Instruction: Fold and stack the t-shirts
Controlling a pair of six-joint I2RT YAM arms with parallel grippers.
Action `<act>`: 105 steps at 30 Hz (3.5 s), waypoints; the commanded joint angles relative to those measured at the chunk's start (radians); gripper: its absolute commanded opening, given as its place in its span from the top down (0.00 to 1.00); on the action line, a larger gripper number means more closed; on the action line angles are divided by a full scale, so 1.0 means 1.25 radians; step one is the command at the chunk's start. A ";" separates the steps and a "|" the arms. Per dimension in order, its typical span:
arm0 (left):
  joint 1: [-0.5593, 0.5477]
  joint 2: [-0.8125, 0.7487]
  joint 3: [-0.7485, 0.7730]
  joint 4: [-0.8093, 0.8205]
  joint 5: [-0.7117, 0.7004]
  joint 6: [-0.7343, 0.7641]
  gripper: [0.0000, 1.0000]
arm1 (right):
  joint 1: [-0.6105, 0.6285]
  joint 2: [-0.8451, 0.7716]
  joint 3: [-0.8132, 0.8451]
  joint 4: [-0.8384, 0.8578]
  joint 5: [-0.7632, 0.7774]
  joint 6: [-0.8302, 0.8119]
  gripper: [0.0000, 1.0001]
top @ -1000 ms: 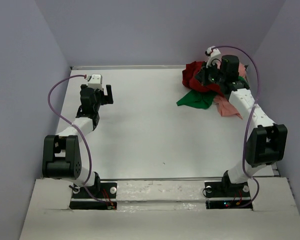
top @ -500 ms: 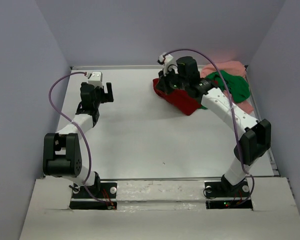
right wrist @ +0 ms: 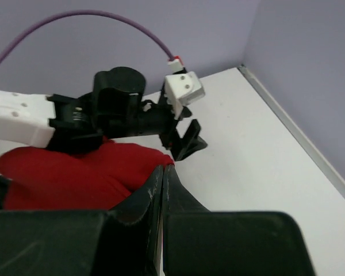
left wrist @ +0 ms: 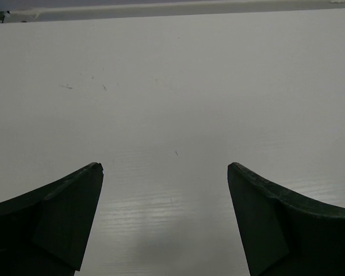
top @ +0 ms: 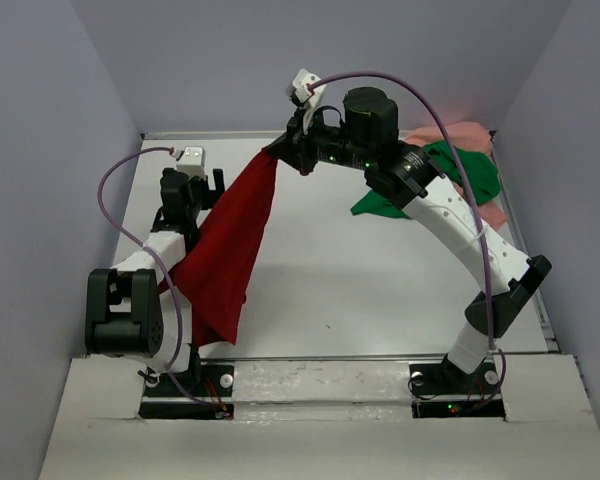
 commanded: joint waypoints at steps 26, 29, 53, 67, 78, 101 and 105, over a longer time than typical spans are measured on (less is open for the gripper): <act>0.004 -0.051 -0.037 0.045 0.160 0.007 0.01 | -0.373 0.283 -0.211 0.145 0.191 0.024 0.59; 0.001 -0.022 -0.035 0.044 0.222 -0.008 0.01 | -0.373 0.243 -0.227 0.155 0.180 0.033 0.35; 0.232 0.211 0.370 -0.445 0.246 -0.006 0.01 | -0.373 -0.109 -0.434 0.258 0.187 0.012 0.26; 0.282 -0.226 0.054 -0.088 0.259 -0.092 0.01 | -0.373 -0.176 -0.470 0.273 0.202 0.001 0.26; 0.076 -0.028 0.133 -0.173 0.454 -0.013 0.15 | -0.373 -0.198 -0.500 0.284 0.244 -0.027 0.26; -0.123 0.202 0.390 -0.705 0.518 0.078 0.22 | -0.373 -0.038 -0.419 0.150 0.292 -0.004 0.21; -0.132 0.192 0.372 -0.748 0.499 0.112 0.20 | -0.373 -0.029 -0.412 0.145 0.323 -0.003 0.21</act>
